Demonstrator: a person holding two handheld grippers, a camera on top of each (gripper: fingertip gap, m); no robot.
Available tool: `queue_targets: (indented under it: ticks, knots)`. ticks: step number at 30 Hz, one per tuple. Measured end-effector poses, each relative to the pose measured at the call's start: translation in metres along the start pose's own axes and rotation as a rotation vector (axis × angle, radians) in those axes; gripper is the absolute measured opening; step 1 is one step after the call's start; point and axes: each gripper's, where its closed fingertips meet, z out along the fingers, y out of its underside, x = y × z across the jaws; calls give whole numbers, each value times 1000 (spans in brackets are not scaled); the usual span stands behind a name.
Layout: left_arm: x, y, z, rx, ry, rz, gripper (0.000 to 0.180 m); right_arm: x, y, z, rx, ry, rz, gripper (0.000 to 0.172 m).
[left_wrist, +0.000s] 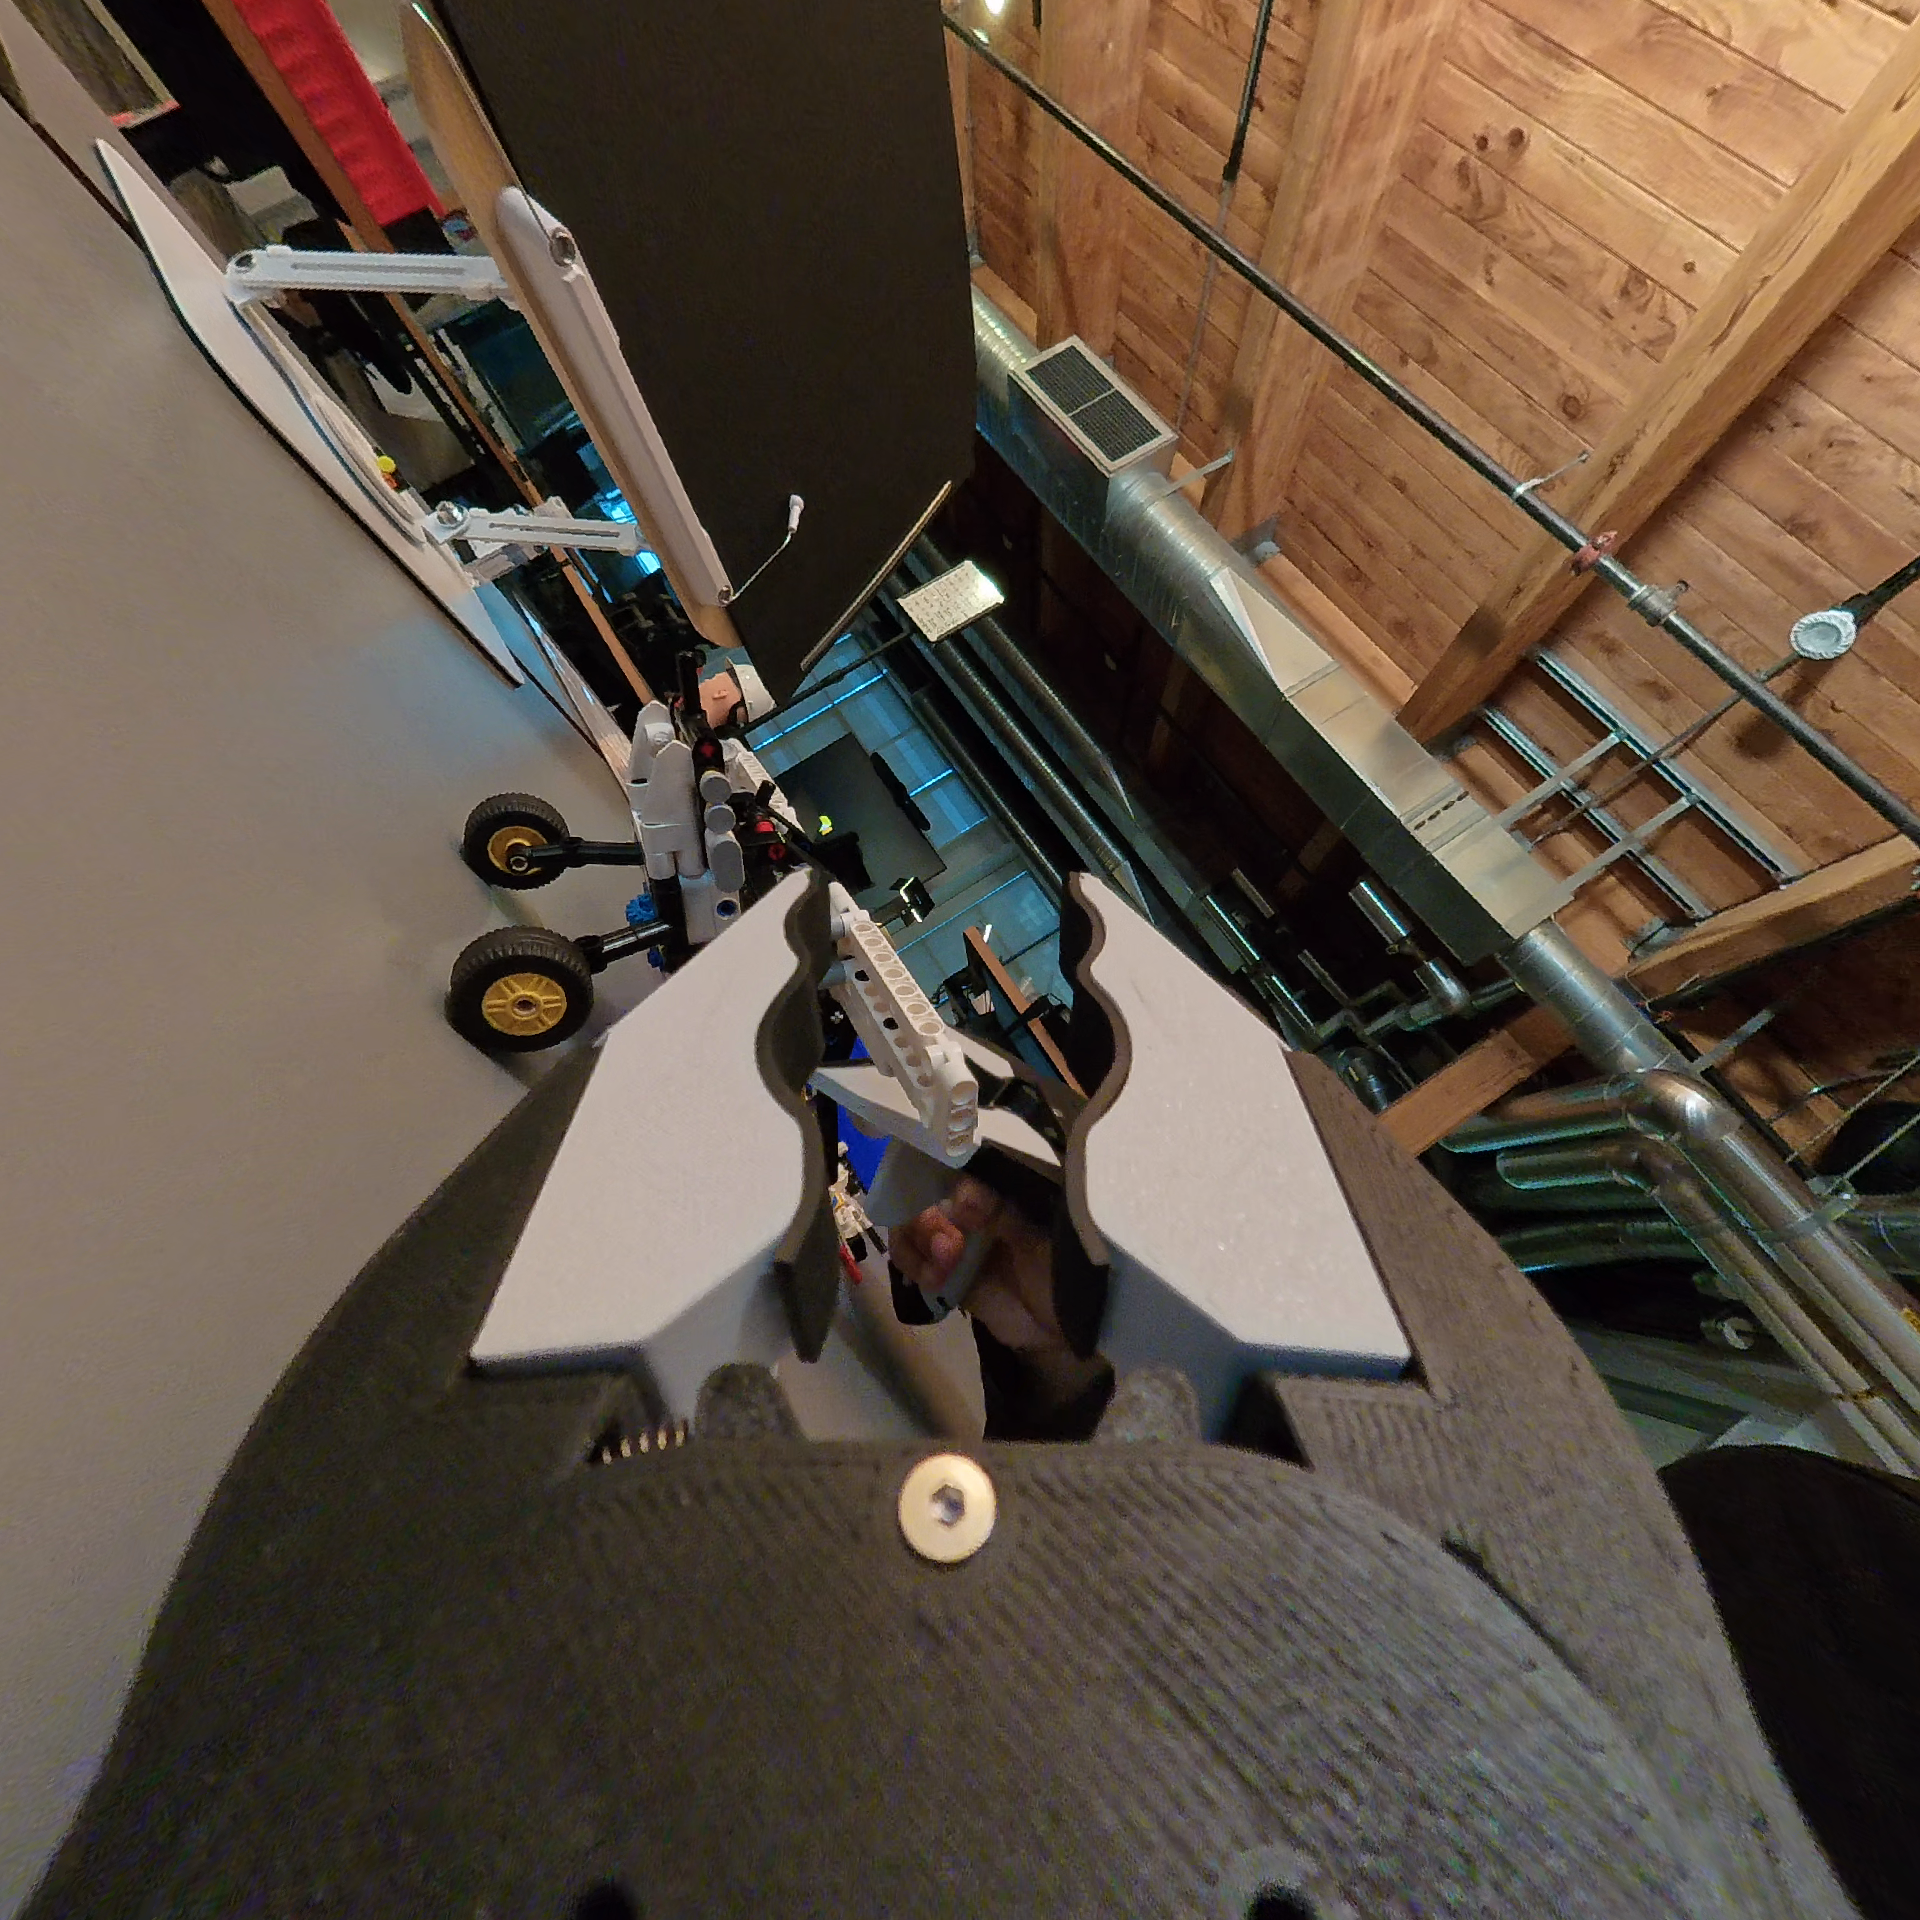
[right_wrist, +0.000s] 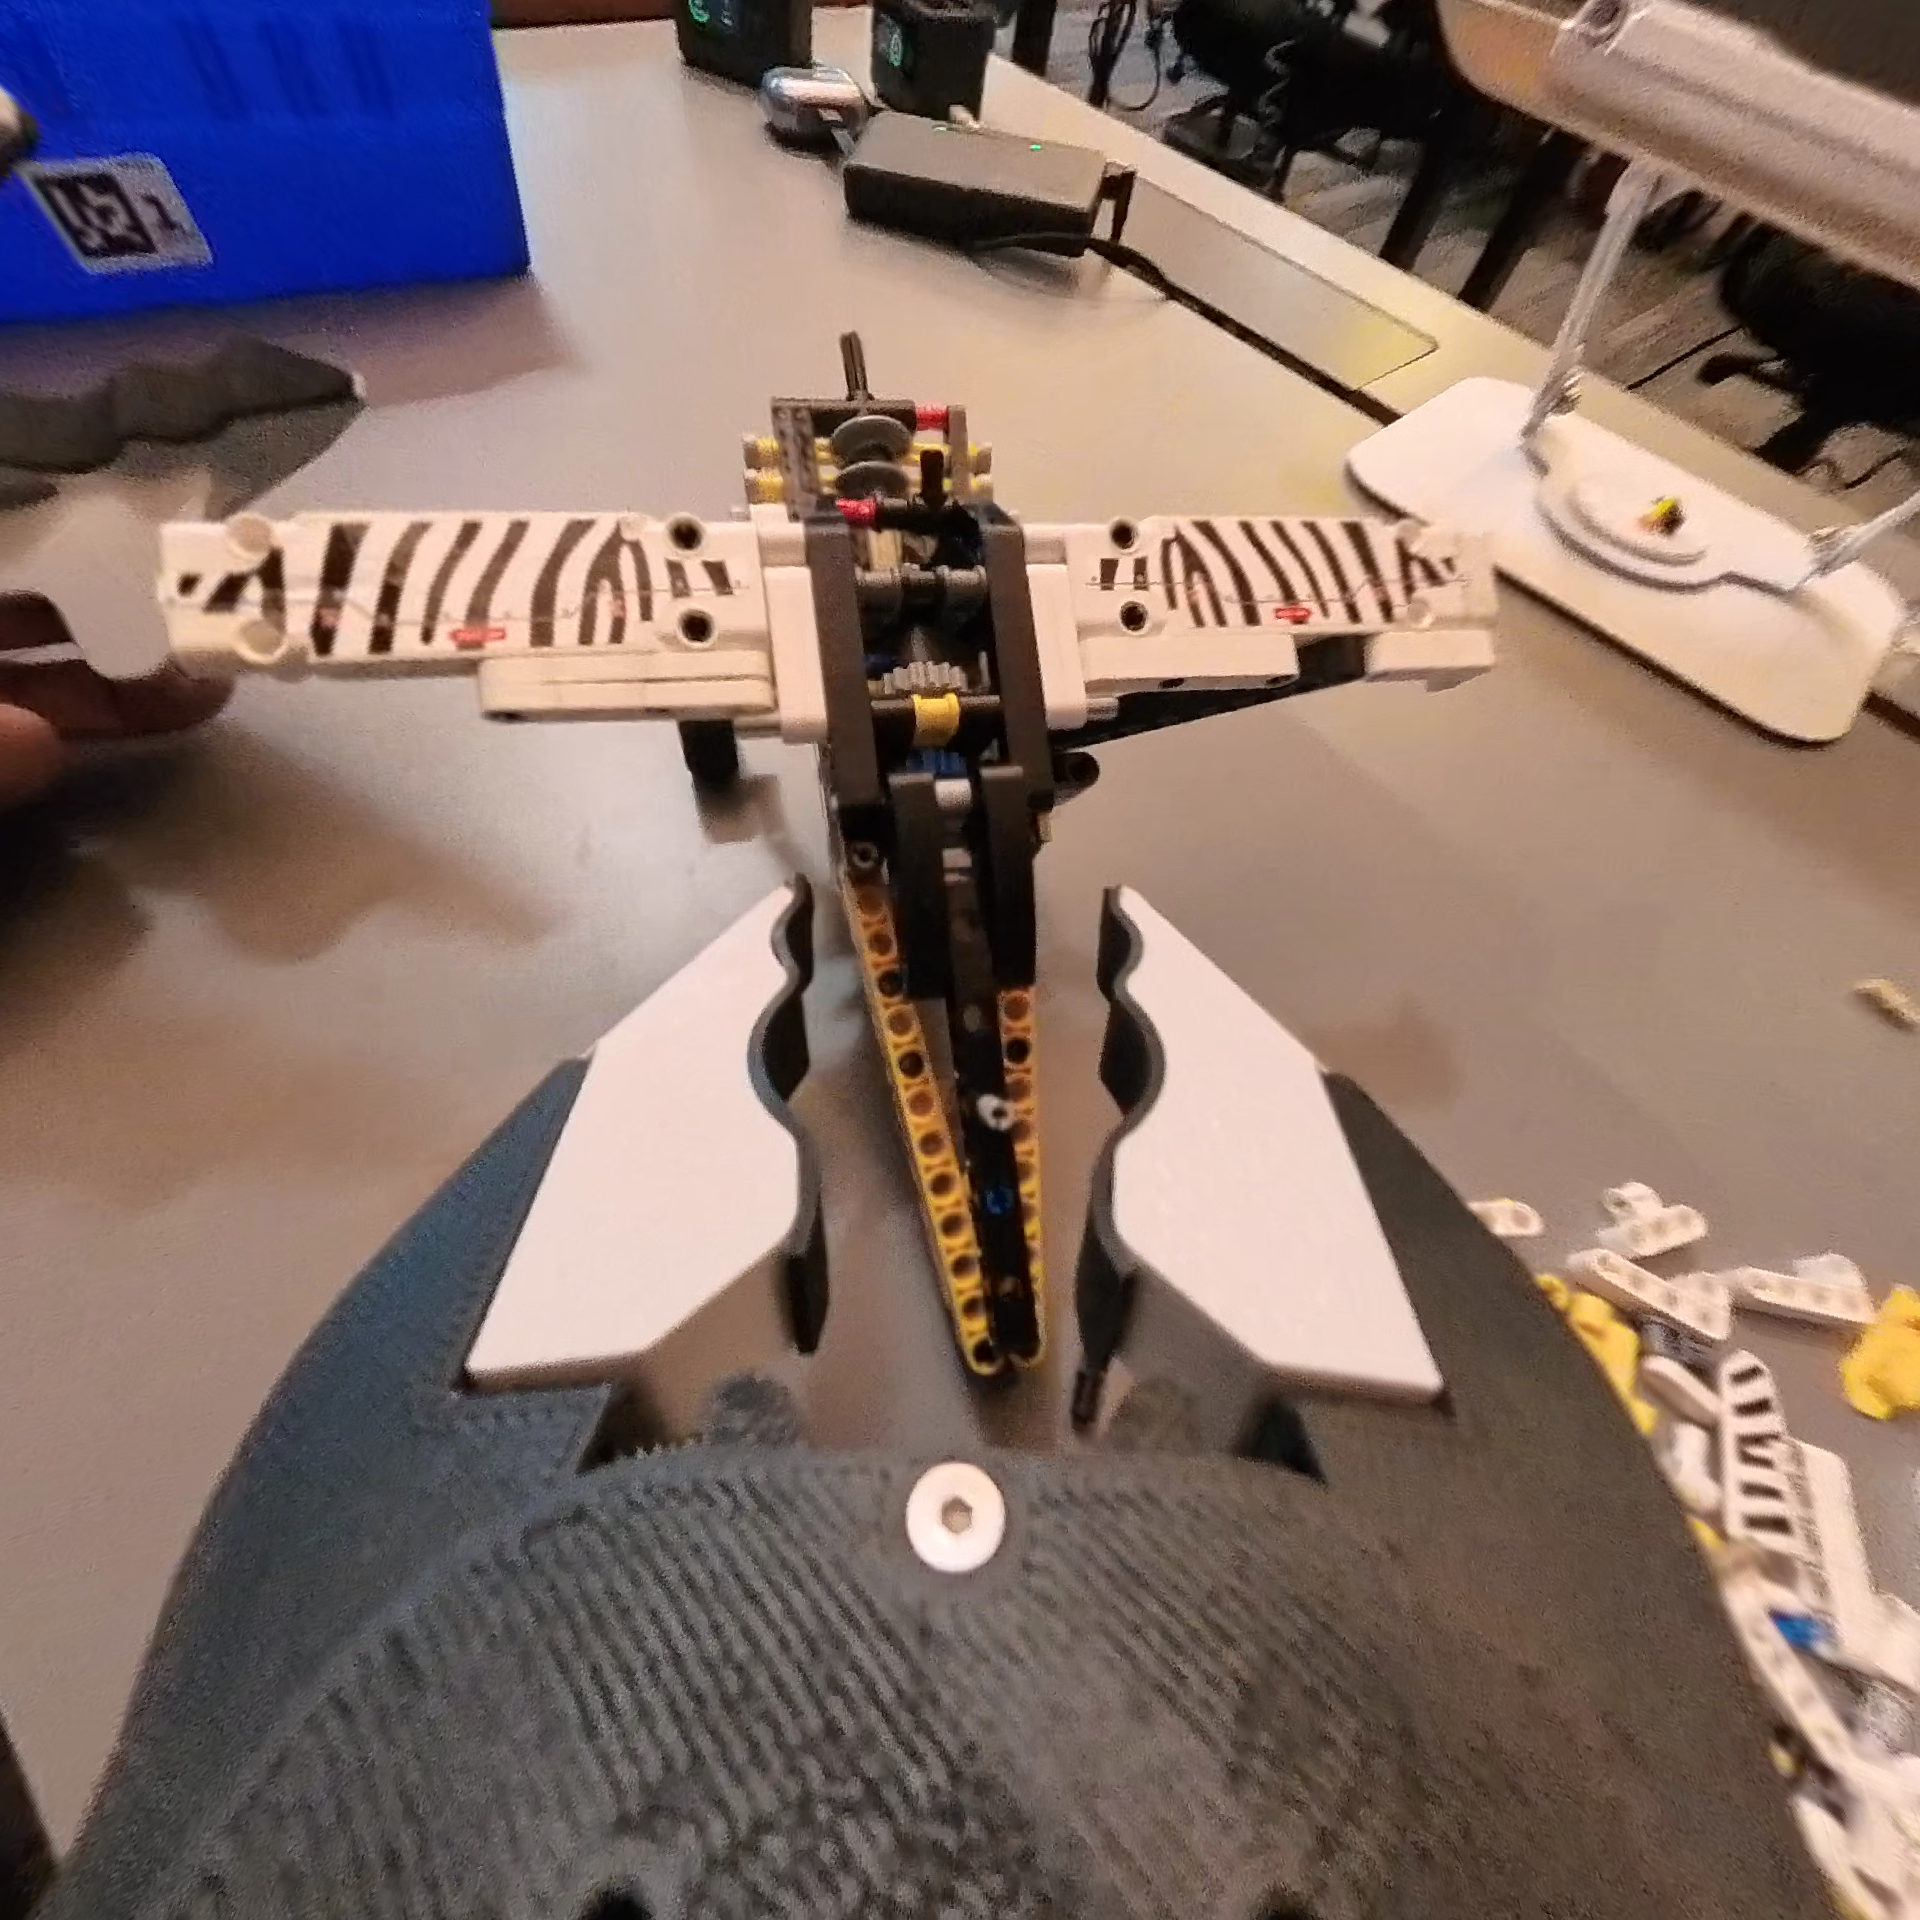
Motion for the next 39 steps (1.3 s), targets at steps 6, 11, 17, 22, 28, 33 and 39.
queue_targets:
  ticks: [6, 11, 17, 22, 28, 33, 39]
  knots:
    - [1, 1, 0, -4, 5, -3, 40, -4, 3, 10, -28, -34, 45, 49]
    - [0, 1, 1, -7, 4, -1, 40, -3, 13, 9, -80, -23, 42, 43]
    - [1, 1, 0, -6, 5, 0, 40, -1, 34, -3, -148, -43, 82, 44]
    - [1, 2, 1, -5, 3, 4, 40, -6, 44, -13, -173, -58, 136, 36]
    - [6, -4, -4, 51, 20, 45, 41, -38, 39, -16, -178, -181, 171, 37]
    - [10, -29, -23, 210, -88, 242, 42, -89, 23, -8, -130, -339, 188, 39]
    - [31, -50, -34, 267, -194, 474, 39, -147, -6, 28, -69, -396, 96, 46]
